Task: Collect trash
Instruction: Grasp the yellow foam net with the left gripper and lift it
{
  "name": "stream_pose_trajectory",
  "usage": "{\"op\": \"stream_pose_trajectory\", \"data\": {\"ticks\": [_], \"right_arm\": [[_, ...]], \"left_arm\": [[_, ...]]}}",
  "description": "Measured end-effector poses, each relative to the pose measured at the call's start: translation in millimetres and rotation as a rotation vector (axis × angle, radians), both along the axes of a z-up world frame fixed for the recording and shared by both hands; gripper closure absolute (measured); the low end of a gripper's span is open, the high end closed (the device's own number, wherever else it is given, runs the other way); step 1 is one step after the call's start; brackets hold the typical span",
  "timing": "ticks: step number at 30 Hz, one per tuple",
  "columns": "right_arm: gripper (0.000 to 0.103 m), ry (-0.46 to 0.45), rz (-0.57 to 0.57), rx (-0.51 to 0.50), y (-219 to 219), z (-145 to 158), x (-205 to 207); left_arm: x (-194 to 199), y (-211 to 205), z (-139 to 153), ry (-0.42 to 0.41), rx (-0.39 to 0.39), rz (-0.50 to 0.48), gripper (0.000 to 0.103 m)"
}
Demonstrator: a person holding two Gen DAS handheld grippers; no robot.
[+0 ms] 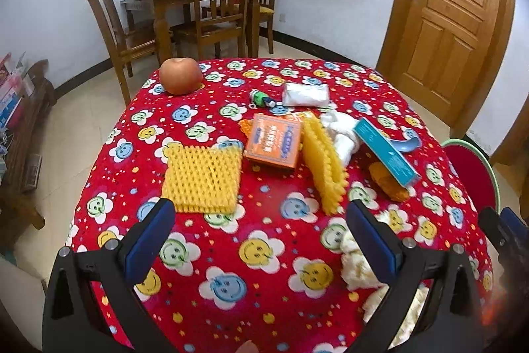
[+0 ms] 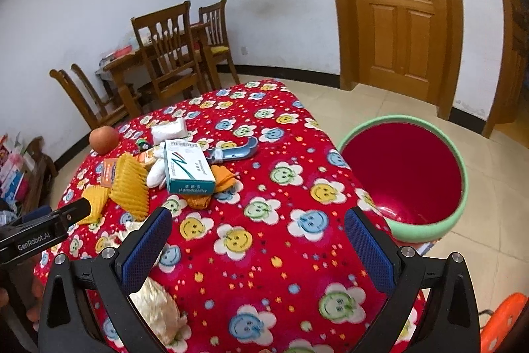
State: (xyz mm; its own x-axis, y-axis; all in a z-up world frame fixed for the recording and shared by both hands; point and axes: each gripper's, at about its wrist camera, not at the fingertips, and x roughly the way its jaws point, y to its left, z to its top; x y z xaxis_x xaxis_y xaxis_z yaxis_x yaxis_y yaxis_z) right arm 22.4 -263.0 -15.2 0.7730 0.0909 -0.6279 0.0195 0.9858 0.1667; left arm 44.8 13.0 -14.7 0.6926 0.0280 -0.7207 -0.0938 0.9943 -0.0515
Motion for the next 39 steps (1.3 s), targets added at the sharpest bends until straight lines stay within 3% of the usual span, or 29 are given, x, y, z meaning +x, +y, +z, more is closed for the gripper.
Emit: {"op": "stream_pose_trajectory", "data": {"ticks": [10, 17, 20, 26, 32, 34, 36, 39], "right_arm": [[0.000, 0.052, 0.061, 0.011, 14.9, -9.4, 37.0], [0.000, 0.065, 0.052, 0.019, 14.1, -13.7, 41.9], [0.000, 0.063, 0.044, 0.009, 11.3, -13.1, 41.4], [0.000, 0.072, 0.027, 0.015, 4.1, -15.1, 37.8], [0.000, 0.082, 0.021, 0.030, 0.9, -18.3, 33.8], [0.000, 0.084, 0.020, 0.032, 0.8, -18.9, 32.1], [0.000, 0.085, 0.020, 0.035, 0.8, -19.3, 30.9], [0.000, 0.084, 0.022, 0.035, 1.6, -19.3, 29.3]], "left_arm": [[26.3, 11.6, -7.9, 0.042, -0.021, 0.025, 0.002], [36.7, -5.3, -12.0, 0.058, -0.051, -0.027, 0.002], [41.8, -15.7, -14.5, 0.063, -0.069, -0.063, 0.007], [51.4, -31.1, -23.1, 0.084, -0.105, -0.137, 0.024], [59.6, -37.4, -30.9, 0.103, -0.119, -0.168, 0.053], [59.6, -37.2, -32.8, 0.106, -0.130, -0.177, 0.073], [59.3, -35.6, -34.2, 0.113, -0.146, -0.189, 0.085], [55.6, -32.7, -32.1, 0.108, -0.158, -0.193, 0.092]]}}
